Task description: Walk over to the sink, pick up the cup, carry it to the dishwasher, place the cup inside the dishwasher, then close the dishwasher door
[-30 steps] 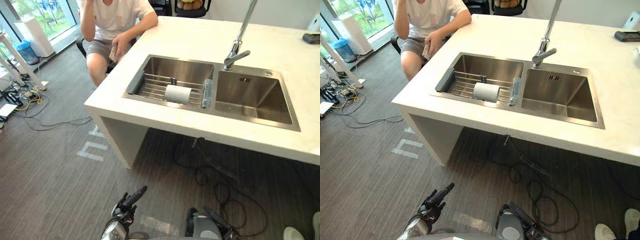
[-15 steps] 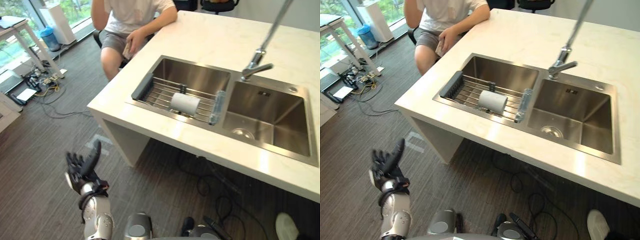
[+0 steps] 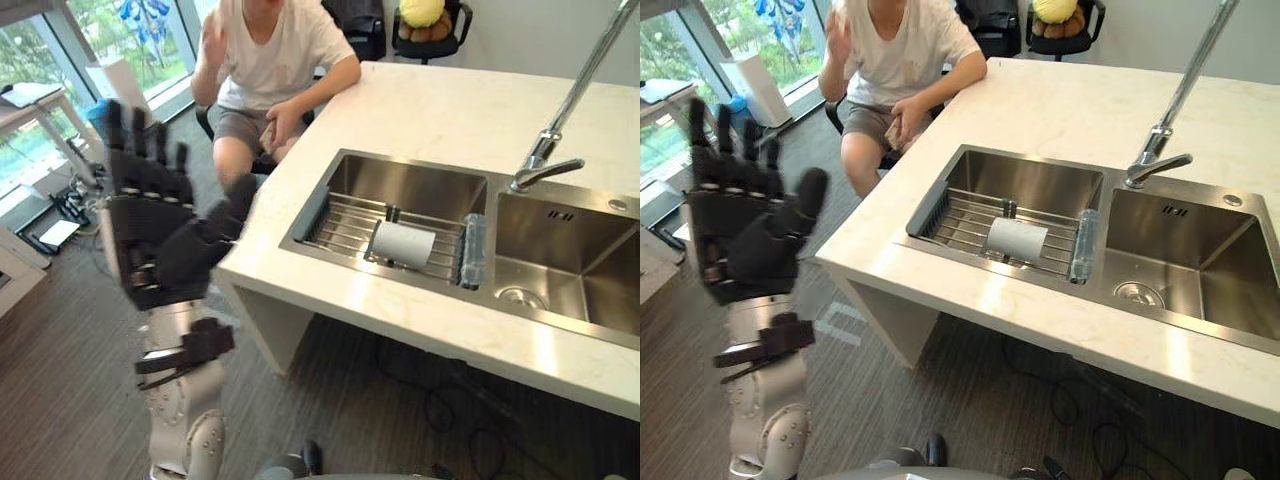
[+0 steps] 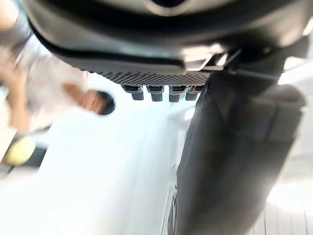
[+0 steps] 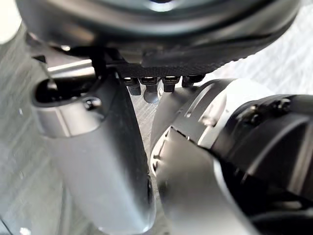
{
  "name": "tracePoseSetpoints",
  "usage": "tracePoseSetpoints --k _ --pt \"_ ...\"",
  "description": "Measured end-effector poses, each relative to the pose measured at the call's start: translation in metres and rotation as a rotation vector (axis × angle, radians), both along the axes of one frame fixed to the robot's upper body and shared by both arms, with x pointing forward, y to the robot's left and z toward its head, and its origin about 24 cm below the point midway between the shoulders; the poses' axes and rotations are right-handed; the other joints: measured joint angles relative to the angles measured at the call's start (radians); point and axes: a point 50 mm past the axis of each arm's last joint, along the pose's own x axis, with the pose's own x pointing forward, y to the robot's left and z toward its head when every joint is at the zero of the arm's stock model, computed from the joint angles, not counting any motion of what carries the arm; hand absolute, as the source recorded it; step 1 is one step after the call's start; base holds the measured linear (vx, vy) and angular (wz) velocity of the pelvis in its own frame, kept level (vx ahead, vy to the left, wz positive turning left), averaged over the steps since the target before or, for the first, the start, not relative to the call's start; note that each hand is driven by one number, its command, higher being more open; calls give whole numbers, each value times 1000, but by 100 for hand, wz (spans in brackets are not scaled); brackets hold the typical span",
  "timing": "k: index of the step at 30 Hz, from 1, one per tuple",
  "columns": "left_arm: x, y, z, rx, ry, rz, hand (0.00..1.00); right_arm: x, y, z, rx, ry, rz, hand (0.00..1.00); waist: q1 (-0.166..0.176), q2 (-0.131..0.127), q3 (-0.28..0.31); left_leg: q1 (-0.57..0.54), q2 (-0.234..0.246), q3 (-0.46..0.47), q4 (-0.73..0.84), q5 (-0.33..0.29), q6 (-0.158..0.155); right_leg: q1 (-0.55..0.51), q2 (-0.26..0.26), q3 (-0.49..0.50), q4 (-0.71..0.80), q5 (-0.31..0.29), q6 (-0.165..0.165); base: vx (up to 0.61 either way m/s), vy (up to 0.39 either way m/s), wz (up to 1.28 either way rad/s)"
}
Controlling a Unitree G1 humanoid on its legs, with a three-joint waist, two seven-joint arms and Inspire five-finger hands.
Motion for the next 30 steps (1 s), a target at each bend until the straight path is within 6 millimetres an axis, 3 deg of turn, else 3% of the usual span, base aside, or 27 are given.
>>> tracePoseSetpoints --k 3,4,8,13,18,19,20,23,24,25,26,27,28,30 --pt "11 -20 -11 37 67 -143 100 -5 7 -2 7 -2 -98 100 -22 -1 -9 17 11 11 -18 10 6 16 18 6 -30 8 -5 103 -50 -11" --pt "27 -33 -15 78 109 -226 100 -22 32 -5 33 35 -137 100 -61 -52 -74 49 46 47 -60 22 -17 36 64 31 -98 34 -23 44 -26 -6" --pt "27 -33 -15 78 109 -226 100 -22 32 -5 32 34 -136 100 -63 -52 -71 54 47 53 -61 21 -18 36 63 36 -94 34 -23 0 0 -4" --pt "40 -38 -18 84 155 -249 100 -14 32 -5 3 4 -87 100 -67 -57 -53 99 46 90 -66 2 -21 17 39 41 5 2 -22 -33 17 -21" --pt "61 -43 -26 89 259 -247 100 -6 29 -5 -64 -25 -48 100 -95 -74 -47 101 14 138 -70 -10 -4 -6 -18 13 72 -39 -16 -49 84 10" --pt "67 -45 -31 92 298 -239 100 -5 29 -5 -80 -12 -39 100 -100 -83 -47 92 11 172 -2 -34 12 -5 -41 -3 84 -46 -5 62 95 29" --pt "69 -45 -33 93 322 -232 100 -4 28 -5 -85 -6 -39 100 -100 -83 -47 94 11 169 -9 -44 6 -4 -42 -4 95 -52 0 92 72 21" --pt "75 -32 -47 111 416 -141 100 0 31 -7 -78 15 6 100 -98 -88 -53 68 8 147 46 -75 8 1 -51 -25 107 -56 -9 85 41 20" --pt "77 -24 -52 96 447 -93 100 2 30 -7 -78 15 32 100 -97 -72 -44 3 42 128 171 -125 5 10 -26 -44 90 -65 -22 90 -82 38" --pt "78 -11 -53 74 460 -33 100 9 26 -7 -87 8 67 100 -92 -64 -11 -76 98 116 381 -187 -30 49 8 -47 58 -58 -24 68 -106 35" --pt "78 -4 -52 68 463 -2 100 12 22 -7 -97 8 87 100 -92 -53 14 -124 135 107 515 -201 -53 71 26 -55 54 -57 -21 -14 -127 12" --pt "77 8 -56 46 478 47 100 16 11 -5 -125 6 116 100 -86 -19 41 -179 185 78 691 -195 -61 110 56 -56 41 -63 -24 -46 -64 1" --pt "74 19 -59 31 493 85 100 18 -1 -3 -152 9 130 100 -85 6 54 -186 201 54 752 -180 -71 145 62 -52 31 -69 -28 -36 -44 -3" --pt "72 27 -60 27 491 111 100 23 -10 -1 -174 -3 135 100 -78 2 51 -176 182 58 722 -155 -73 150 41 -50 22 -68 -31 49 -13 -6"
